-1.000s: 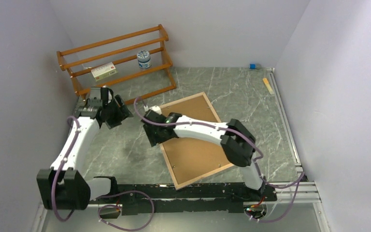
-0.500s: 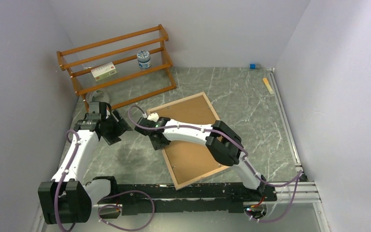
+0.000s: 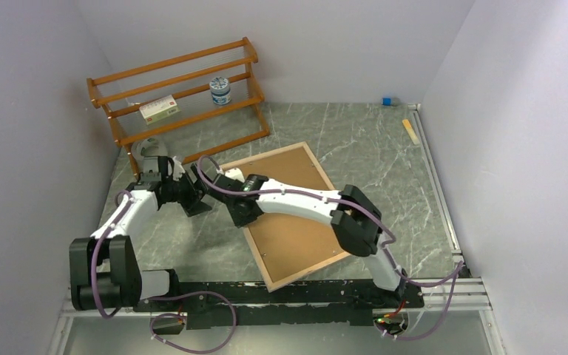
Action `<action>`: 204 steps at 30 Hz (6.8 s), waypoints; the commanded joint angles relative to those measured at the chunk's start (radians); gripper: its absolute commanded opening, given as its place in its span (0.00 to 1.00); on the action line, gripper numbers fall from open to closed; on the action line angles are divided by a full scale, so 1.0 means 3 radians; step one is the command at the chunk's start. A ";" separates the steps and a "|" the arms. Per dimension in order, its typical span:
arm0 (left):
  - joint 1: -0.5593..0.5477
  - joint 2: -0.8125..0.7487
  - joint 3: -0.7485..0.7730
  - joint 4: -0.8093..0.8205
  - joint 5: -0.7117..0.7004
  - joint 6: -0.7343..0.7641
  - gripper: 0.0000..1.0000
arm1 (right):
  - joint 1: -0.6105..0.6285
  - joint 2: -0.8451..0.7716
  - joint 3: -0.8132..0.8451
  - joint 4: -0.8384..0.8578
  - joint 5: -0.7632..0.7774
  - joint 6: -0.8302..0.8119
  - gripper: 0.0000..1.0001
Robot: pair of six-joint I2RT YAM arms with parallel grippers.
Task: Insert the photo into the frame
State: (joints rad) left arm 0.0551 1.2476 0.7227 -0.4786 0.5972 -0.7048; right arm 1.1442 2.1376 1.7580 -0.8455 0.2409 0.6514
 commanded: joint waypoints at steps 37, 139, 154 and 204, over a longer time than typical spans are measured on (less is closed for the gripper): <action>0.0003 0.0322 0.1093 -0.0724 0.0426 -0.0587 0.02 | 0.0532 -0.0677 0.0765 -0.0841 0.1029 -0.1105 0.68; 0.0045 0.1377 0.1653 -0.0387 -0.0844 0.0994 0.91 | -0.2806 0.0917 0.1316 -0.0797 -0.4962 -0.2952 0.32; 0.0042 0.1800 0.1341 -0.0029 -0.0583 0.0952 0.92 | -0.2837 0.0883 0.0841 0.0031 -0.4368 -0.2413 0.75; -0.0163 0.1927 0.1384 -0.0167 0.0414 0.0864 0.82 | -0.2945 -0.2144 -0.3357 0.1939 -0.1569 0.0702 0.87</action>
State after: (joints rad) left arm 0.0425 1.8881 1.1652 -0.4942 0.6495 -0.4152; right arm 0.2501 1.4540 0.7246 -0.3885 -0.1715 0.8707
